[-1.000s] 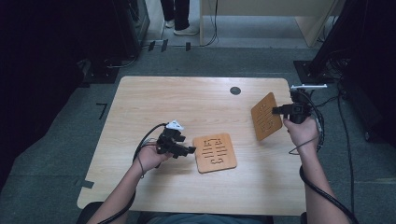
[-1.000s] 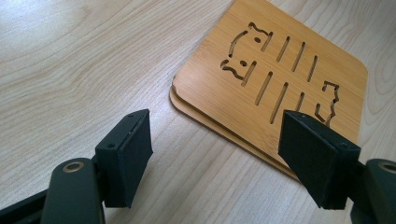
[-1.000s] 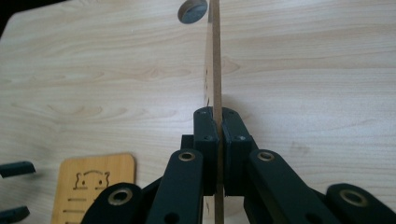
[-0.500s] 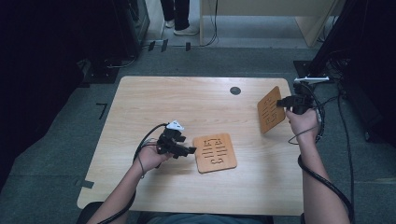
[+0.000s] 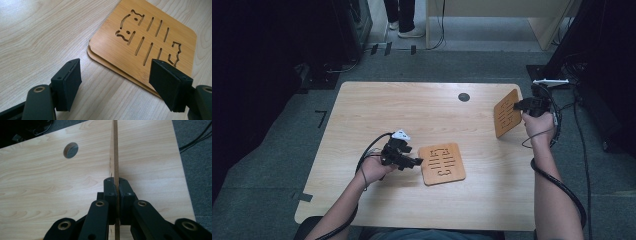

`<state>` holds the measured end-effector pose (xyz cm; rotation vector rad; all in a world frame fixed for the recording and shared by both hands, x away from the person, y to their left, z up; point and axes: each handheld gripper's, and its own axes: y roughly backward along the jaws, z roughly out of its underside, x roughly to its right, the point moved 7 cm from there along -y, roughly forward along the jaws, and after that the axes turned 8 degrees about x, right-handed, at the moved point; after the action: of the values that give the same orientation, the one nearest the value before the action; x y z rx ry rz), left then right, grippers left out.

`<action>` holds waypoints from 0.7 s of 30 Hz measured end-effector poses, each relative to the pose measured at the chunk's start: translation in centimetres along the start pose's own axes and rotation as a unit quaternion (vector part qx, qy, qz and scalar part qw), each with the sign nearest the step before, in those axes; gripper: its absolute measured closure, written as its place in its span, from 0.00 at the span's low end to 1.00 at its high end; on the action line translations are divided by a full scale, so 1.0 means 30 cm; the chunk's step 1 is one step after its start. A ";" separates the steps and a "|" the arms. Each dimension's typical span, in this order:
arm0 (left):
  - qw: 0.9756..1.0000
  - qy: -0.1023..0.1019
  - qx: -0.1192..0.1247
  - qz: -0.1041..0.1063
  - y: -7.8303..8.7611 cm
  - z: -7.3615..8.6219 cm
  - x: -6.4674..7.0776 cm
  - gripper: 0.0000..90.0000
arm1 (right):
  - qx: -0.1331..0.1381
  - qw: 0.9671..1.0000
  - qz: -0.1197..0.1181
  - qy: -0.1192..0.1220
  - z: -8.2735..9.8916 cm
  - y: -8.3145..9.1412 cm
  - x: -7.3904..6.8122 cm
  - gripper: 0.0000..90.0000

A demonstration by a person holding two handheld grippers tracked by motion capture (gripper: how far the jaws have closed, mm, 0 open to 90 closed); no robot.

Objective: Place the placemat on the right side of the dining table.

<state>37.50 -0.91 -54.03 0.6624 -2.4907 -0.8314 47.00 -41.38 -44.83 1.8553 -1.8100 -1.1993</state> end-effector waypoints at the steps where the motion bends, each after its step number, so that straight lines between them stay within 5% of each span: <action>1: 1.000 0.000 0.000 0.001 -0.001 0.000 0.000 0.28 | 0.002 1.000 0.001 0.000 -0.005 -0.003 0.006 0.98; 21: 1.000 0.000 -0.003 0.004 -0.010 0.001 0.003 0.28 | 0.010 1.000 0.006 -0.023 -0.075 -0.068 0.054 0.98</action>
<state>37.51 -1.16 -54.24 0.6499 -2.4884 -0.8360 49.81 -43.30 -45.46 1.8390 -1.8623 -1.2333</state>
